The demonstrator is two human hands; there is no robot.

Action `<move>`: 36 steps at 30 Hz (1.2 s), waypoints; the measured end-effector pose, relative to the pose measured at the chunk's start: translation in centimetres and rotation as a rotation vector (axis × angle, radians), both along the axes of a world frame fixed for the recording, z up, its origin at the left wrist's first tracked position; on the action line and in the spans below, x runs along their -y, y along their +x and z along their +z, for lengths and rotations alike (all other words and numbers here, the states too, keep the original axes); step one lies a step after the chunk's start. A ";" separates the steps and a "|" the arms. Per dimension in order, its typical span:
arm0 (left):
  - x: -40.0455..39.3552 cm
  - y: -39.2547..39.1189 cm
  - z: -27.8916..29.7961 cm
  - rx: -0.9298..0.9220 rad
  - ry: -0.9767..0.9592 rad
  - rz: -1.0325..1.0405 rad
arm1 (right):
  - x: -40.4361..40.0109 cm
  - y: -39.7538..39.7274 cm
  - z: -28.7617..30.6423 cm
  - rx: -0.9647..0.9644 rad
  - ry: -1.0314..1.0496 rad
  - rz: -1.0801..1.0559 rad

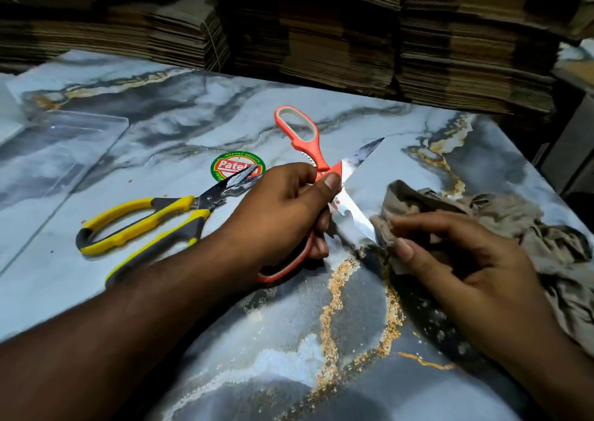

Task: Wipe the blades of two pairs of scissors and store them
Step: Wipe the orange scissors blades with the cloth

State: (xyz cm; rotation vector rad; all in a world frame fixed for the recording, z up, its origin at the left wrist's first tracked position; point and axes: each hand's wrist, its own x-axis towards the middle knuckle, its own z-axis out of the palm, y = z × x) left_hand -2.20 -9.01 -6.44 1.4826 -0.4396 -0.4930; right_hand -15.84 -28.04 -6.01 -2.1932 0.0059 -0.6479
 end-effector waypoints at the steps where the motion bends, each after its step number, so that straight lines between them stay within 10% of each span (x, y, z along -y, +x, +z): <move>1: 0.1 -0.1 0.0 0.009 -0.013 0.011 | 0.1 0.0 -0.1 -0.030 0.014 -0.026; 5: 0.4 -0.7 0.2 0.054 -0.071 0.025 | 0.6 0.6 -0.9 -0.075 -0.276 -0.028; 17: 1.1 -1.4 0.3 0.100 -0.113 0.043 | -0.1 1.0 0.2 -0.236 0.125 0.169; 28: 0.4 -0.6 0.8 -0.121 -0.233 0.097 | 0.4 0.2 0.7 -0.170 0.408 -0.109; 36: 0.6 -0.9 0.2 -0.071 -0.200 0.056 | 0.0 0.5 0.8 -0.052 0.320 -0.157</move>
